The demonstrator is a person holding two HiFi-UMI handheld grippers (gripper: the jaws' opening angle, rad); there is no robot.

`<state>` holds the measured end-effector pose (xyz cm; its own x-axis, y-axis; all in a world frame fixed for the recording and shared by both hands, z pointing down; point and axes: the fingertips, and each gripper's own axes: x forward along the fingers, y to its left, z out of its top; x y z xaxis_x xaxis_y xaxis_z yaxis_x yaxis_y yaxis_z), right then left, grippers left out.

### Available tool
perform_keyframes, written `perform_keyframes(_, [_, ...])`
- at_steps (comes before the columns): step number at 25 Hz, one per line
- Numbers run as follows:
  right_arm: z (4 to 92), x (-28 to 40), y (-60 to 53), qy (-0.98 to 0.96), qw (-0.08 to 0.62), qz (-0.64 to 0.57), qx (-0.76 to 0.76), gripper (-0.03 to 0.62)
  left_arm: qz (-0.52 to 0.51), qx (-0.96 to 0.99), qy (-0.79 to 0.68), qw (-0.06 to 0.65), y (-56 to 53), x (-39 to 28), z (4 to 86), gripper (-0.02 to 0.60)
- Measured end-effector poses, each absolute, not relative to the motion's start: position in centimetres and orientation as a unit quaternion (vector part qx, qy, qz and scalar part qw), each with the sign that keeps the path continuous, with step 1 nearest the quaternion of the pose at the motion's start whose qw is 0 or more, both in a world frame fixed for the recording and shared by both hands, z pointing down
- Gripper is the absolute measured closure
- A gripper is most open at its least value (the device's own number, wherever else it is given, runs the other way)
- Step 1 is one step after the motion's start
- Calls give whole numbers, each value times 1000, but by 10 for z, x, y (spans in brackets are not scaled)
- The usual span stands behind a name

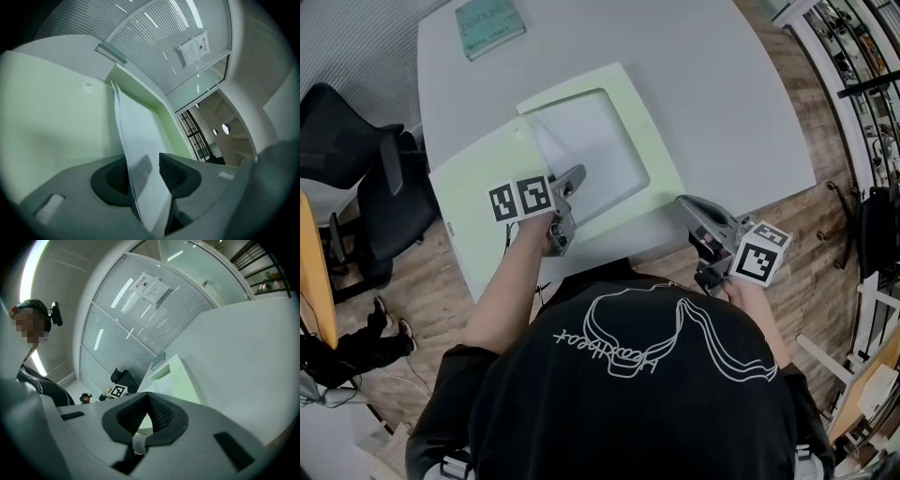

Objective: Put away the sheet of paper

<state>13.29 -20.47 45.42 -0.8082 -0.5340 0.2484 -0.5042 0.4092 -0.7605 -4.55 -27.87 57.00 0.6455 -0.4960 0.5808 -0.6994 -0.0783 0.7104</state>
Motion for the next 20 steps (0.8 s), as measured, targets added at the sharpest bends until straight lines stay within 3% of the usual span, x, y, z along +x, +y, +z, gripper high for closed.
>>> perform_keyframes(12, [449,131,-194,843,21,-446,-301,585,143,729,-456,490,-275,-55,565,357])
perform_keyframes(20, [438,132,-182,853,19,-433,-291,585,129,718,-497,470,-261,-87,553,356])
